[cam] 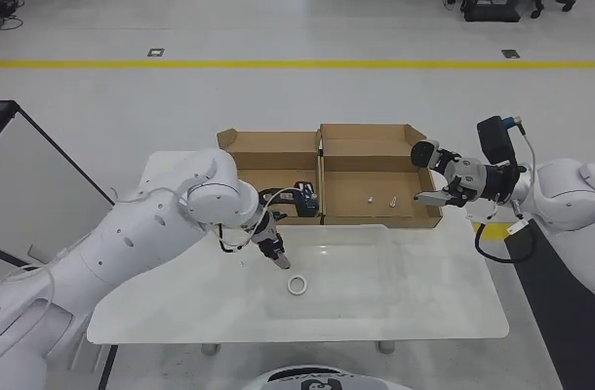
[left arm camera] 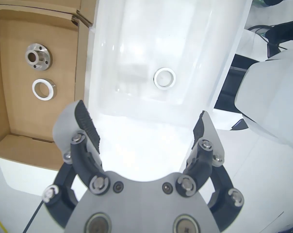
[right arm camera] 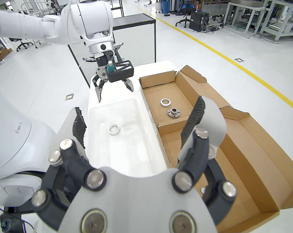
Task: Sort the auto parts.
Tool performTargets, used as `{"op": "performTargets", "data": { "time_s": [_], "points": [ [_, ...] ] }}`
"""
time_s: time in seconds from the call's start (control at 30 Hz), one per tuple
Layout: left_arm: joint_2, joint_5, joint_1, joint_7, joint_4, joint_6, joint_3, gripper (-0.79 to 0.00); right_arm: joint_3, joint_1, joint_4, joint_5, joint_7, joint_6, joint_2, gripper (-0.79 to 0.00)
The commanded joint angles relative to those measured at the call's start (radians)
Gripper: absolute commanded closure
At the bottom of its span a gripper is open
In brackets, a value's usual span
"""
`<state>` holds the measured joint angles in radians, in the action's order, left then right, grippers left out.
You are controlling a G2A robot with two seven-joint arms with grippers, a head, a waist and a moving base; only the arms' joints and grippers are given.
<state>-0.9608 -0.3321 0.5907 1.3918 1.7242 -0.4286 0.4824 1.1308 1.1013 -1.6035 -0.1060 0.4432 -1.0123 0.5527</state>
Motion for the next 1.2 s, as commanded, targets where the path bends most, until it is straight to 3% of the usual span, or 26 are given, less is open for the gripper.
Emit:
{"op": "performTargets", "data": {
  "time_s": [0.0, 0.17, 0.3, 0.37, 0.57, 1.17],
  "points": [
    [0.002, -0.004, -0.005, -0.007, 0.006, -0.007, -0.030, -0.785, 0.000, 0.000, 0.000, 0.000, 0.000, 0.000, 0.000, -0.785],
    [-0.005, 0.012, -0.016, -0.023, 0.001, -0.023, -0.107, -0.785, 0.000, 0.000, 0.000, 0.000, 0.000, 0.000, 0.000, -0.785],
    [-0.019, 0.024, -0.022, -0.044, -0.042, -0.040, -0.124, -0.748, 0.000, 0.000, 0.000, 0.000, 0.000, 0.000, 0.000, -0.785],
    [-0.028, 0.024, -0.025, -0.050, -0.054, -0.044, -0.132, -0.696, 0.000, 0.000, 0.000, 0.000, 0.000, 0.000, 0.000, -0.785],
    [-0.062, 0.036, -0.032, -0.064, -0.079, -0.041, -0.159, -0.643, 0.000, 0.000, 0.000, 0.000, 0.000, 0.000, 0.000, -0.785],
    [-0.148, -0.045, -0.012, -0.093, -0.207, -0.043, -0.241, -0.554, 0.000, 0.000, 0.000, 0.000, 0.000, 0.000, 0.000, -0.785]
  ]
}}
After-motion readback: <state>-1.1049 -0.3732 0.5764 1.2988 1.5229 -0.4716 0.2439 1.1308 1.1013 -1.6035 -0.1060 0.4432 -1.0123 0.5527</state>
